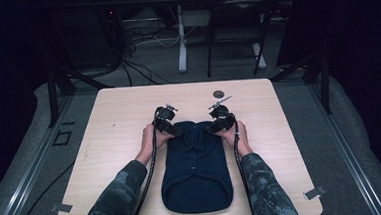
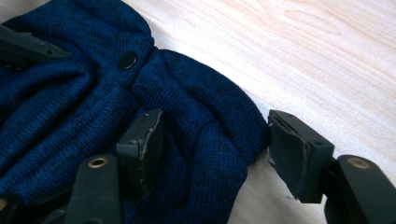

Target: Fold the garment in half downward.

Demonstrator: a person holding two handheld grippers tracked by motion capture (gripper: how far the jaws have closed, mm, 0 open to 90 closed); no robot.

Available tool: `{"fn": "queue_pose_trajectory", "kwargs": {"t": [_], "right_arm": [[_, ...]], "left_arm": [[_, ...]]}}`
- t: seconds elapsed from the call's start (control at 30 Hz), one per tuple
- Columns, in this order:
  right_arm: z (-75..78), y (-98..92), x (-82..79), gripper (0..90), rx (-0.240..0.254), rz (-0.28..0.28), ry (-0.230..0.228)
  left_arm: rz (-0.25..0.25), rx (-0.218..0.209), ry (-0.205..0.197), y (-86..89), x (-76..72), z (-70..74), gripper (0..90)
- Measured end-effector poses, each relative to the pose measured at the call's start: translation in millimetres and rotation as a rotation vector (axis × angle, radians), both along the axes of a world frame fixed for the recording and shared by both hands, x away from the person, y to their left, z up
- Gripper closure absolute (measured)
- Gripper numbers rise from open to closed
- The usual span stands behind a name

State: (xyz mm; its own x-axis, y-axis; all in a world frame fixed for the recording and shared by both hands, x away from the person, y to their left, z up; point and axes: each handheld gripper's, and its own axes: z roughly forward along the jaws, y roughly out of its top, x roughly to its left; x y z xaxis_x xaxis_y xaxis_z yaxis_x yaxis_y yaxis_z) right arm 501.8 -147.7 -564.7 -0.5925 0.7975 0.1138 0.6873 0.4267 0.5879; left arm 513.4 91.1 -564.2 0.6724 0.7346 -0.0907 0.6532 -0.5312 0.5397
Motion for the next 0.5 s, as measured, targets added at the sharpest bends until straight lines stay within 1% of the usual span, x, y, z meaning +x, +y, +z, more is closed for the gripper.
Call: {"fn": "queue_pose_trajectory", "kwargs": {"t": [0.07,0.1,0.13,0.2,0.23,0.33,0.37,0.4,0.5], "right_arm": [[-0.3,-1.8,-0.3,39.5,0.001,0.005,0.017],[-0.8,-1.8,-0.5,40.6,0.004,0.007,0.01],[-0.7,-1.3,-1.2,44.0,0.002,0.022,0.006],[-0.5,-1.2,-1.4,45.6,-0.004,0.026,0.005],[-0.9,-0.4,-1.9,46.8,0.002,0.025,0.001],[-0.3,0.1,-3.2,54.1,0.005,0.035,0.009],[-1.1,0.7,-4.3,58.5,0.014,0.031,0.002],[-1.1,0.7,-4.3,58.5,0.014,0.031,0.002],[-1.4,0.3,-5.8,63.2,0.026,0.034,0.006]], "left_arm": [[-0.006,-0.003,-0.002,-1.0,-1.2,0.4,24.7],[-0.012,-0.004,-0.005,-1.3,-2.0,0.6,26.6],[-0.01,-0.011,-0.011,-1.9,-3.2,0.5,29.7],[-0.011,-0.015,-0.014,-2.0,-4.0,0.5,32.8],[-0.012,-0.017,-0.016,-2.0,-5.0,0.4,32.8],[-0.01,-0.021,-0.014,-2.3,-6.6,0.8,36.8],[-0.009,-0.022,-0.016,-3.0,-7.1,0.9,39.9],[-0.011,-0.022,-0.016,-3.5,-7.3,1.1,39.9],[-0.018,-0.015,-0.014,-4.5,-8.1,2.1,45.7]]}}
